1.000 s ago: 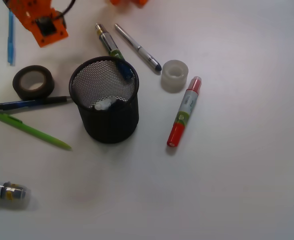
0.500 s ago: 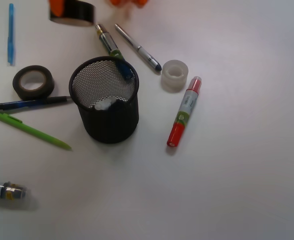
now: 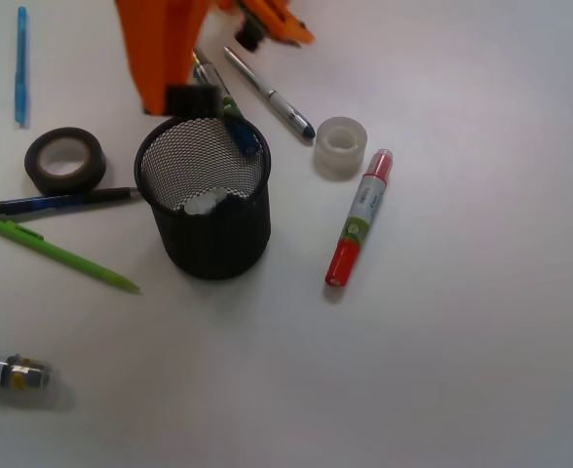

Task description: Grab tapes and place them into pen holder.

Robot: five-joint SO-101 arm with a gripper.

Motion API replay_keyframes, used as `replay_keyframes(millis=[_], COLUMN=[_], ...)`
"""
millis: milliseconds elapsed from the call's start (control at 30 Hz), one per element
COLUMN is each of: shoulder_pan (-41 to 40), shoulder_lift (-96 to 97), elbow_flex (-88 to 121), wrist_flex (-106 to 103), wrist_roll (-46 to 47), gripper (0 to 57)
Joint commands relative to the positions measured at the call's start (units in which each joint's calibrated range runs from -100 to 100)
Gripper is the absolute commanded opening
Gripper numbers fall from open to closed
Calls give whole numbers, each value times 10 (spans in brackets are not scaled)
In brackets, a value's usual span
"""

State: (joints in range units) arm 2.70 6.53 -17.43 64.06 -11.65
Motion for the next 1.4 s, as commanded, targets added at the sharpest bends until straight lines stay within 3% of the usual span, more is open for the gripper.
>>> replay_keyframes(millis=[0,300,367,433,467,500,900,1033,1367], shoulder_pan=[-4,-8,-9,-9,-10,-10,-5,7,-13], shoulder_lift=[-7,-7,-7,-7,-7,-8,-136,-142,-149], elbow_flex=[49,99,99,105,105,101,106,146,283], wrist_flex=[-33,-92,-89,-86,-75,-68,-27,-6,-133], wrist_roll=[-12,-10,-10,-12,-13,-13,-16,-39,-39], gripper=[3,26,122,257,351,376,391,432,437])
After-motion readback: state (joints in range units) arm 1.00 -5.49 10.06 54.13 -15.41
